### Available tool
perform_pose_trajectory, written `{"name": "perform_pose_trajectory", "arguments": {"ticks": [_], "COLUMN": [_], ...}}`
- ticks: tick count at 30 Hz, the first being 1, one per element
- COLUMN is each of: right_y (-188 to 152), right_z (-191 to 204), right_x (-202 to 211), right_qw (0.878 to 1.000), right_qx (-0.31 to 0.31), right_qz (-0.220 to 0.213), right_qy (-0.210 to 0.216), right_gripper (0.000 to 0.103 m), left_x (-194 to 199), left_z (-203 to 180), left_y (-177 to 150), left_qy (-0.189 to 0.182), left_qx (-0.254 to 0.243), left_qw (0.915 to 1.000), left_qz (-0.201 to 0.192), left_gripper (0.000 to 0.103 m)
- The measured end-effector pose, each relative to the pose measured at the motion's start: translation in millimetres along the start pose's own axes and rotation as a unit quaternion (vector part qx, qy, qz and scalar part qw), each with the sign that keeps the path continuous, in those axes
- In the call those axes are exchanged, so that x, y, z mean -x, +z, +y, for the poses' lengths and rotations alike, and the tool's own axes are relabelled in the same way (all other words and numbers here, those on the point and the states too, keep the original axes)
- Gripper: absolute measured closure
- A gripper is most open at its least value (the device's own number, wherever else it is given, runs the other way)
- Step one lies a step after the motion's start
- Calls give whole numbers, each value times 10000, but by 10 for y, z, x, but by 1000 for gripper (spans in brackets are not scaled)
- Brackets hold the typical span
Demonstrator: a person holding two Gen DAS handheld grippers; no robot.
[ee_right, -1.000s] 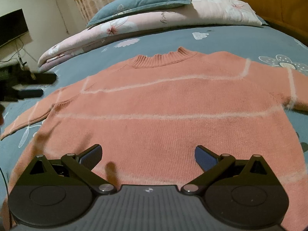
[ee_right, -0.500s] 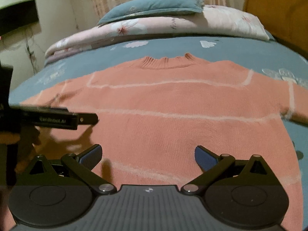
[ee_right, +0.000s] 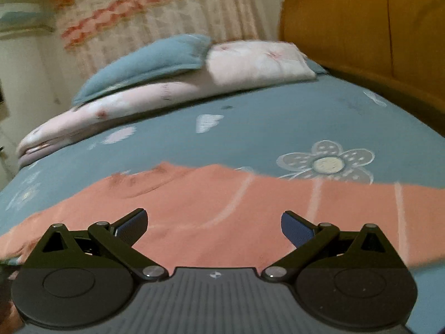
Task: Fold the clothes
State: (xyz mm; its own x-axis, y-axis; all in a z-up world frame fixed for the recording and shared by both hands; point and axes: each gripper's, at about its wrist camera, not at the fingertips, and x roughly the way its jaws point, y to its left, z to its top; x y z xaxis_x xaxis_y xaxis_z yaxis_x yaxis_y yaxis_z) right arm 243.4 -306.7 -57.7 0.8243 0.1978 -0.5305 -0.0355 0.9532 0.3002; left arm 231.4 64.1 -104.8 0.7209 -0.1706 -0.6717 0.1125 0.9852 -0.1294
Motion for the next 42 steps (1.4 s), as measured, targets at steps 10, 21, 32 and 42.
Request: {"name": "perform_pose_trajectory", "arguments": {"ticks": [10, 21, 32, 42], "right_y": [234, 98, -165, -410], "right_z": [-588, -514, 429, 623], "right_x": [-879, -220, -292, 7], "right_qw": [9973, 9959, 9883, 9929], "right_qx": [-232, -370, -134, 605], "right_qz": [349, 650, 1179, 1017], "right_qy": [-602, -516, 962, 112], "right_gripper": [0, 0, 0, 0], "left_x": [-41, 74, 202, 353], "left_z": [10, 42, 168, 369], "left_y": [29, 30, 10, 53], "left_qy": [43, 33, 69, -128], "left_qx": [-4, 33, -53, 247], "left_qw": [10000, 10000, 10000, 9995], "left_qz": [0, -40, 1, -117], "left_gripper": [1, 1, 1, 1]}}
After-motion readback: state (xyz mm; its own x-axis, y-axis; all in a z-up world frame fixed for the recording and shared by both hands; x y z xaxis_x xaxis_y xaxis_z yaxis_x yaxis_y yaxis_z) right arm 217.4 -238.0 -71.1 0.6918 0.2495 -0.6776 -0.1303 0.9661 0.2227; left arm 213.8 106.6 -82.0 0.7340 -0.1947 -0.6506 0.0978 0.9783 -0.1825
